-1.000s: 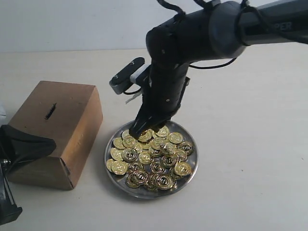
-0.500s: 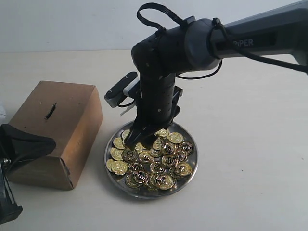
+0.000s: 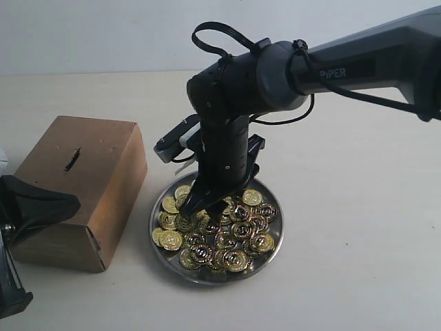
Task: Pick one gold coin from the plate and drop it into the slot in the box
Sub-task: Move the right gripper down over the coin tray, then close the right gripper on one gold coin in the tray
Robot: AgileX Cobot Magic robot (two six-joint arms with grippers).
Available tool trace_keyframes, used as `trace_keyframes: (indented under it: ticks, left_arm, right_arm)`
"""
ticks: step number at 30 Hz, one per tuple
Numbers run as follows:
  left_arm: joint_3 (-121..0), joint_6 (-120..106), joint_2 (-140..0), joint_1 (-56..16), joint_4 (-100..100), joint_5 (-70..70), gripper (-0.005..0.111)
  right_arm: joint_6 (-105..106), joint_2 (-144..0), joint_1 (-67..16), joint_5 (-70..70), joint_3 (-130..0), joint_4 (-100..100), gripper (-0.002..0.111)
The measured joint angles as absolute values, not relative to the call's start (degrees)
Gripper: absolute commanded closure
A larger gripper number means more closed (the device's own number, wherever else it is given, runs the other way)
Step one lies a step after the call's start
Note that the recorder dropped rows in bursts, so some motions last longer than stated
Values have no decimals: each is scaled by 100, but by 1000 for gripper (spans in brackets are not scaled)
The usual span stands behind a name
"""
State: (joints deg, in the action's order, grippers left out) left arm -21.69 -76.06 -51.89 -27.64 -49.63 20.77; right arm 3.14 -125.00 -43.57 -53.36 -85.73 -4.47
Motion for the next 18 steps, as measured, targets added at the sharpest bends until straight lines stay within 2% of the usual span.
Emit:
trace_keyframes:
  ticks: [18]
  left_arm:
    - [-2169, -7606, -5189, -2764, -4995, 2077, 107]
  right_arm:
    - [136, -12500, -4357, -5265, -8573, -447, 53]
